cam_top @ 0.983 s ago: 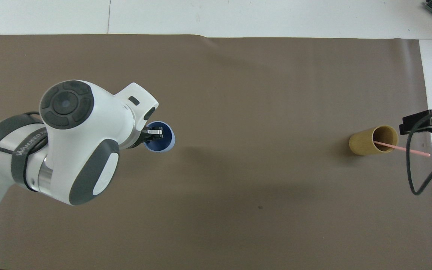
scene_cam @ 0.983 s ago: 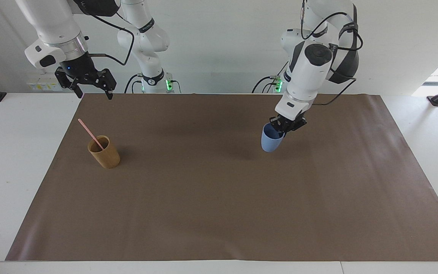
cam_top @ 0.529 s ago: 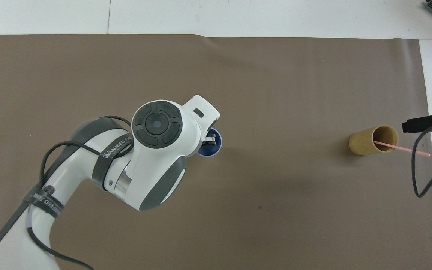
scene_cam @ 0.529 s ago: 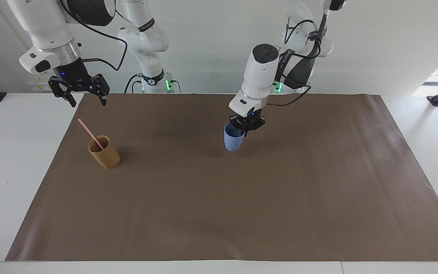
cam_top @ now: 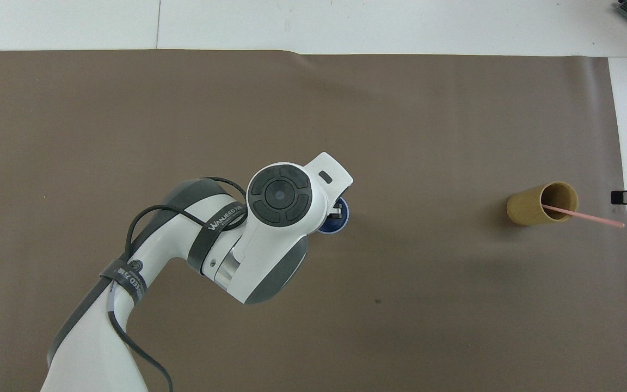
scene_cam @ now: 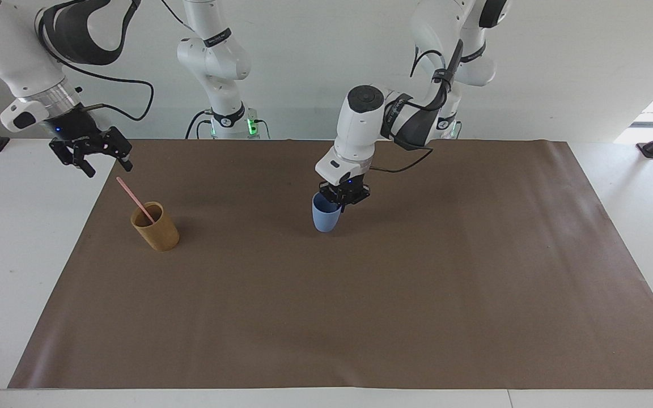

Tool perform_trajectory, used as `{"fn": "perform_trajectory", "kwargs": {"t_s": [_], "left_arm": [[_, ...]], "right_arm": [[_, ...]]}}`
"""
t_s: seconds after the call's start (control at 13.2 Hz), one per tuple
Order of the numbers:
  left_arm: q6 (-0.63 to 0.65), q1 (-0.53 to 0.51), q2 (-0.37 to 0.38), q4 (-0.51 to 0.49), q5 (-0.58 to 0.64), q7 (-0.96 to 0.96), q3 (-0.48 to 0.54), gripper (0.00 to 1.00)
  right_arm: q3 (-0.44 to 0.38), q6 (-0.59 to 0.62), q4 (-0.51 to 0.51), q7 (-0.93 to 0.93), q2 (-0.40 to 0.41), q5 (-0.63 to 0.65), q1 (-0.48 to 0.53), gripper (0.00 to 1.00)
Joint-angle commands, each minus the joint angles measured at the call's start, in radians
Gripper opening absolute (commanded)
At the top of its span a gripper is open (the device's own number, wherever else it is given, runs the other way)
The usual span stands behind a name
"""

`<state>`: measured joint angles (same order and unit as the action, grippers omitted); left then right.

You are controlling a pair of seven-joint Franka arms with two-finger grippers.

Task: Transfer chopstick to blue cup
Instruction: 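Carry the blue cup with the left gripper toward the table center, then release the cup with the left gripper while the right gripper grips the chopstick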

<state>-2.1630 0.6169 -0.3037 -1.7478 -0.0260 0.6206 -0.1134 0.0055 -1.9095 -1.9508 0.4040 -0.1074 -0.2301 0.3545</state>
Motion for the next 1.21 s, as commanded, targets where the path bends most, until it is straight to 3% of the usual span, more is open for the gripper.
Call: {"fn": "perform_trajectory", "kwargs": {"t_s": [0.0,0.15,0.38,0.53,0.6,0.76,1.13], "left_arm": [[-0.02,0.026,-0.02,0.013,0.015,0.016,0.017,0.0],[-0.02,0.04,-0.035,0.01,0.015,0.018,0.018,0.0],[-0.021,0.038,-0.034,-0.015,0.015,0.018,0.017,0.0],[-0.021,0.038,-0.04,-0.015,0.015,0.018,0.017,0.0],[-0.021,0.037,-0.041,-0.016,0.015,0.018,0.018,0.0],[-0.023,0.037,-0.041,-0.018,0.015,0.018,0.017,0.0],[-0.035,0.026,-0.046,-0.018,0.015,0.018,0.018,0.0]], "right_arm": [[-0.025,-0.088,-0.141,0.035,-0.035,-0.032,0.014,1.0],[-0.029,-0.129,-0.206,0.035,-0.032,-0.032,0.037,0.97],[-0.029,-0.132,-0.211,0.036,-0.035,-0.07,0.034,0.69],[-0.027,-0.129,-0.211,0.036,-0.034,-0.078,0.028,0.29],[-0.027,-0.125,-0.211,0.039,-0.034,-0.083,0.028,0.14],[-0.027,-0.122,-0.209,0.044,-0.034,-0.083,0.029,0.01],[-0.024,-0.117,-0.172,0.042,-0.011,-0.156,0.026,0.0]]}}
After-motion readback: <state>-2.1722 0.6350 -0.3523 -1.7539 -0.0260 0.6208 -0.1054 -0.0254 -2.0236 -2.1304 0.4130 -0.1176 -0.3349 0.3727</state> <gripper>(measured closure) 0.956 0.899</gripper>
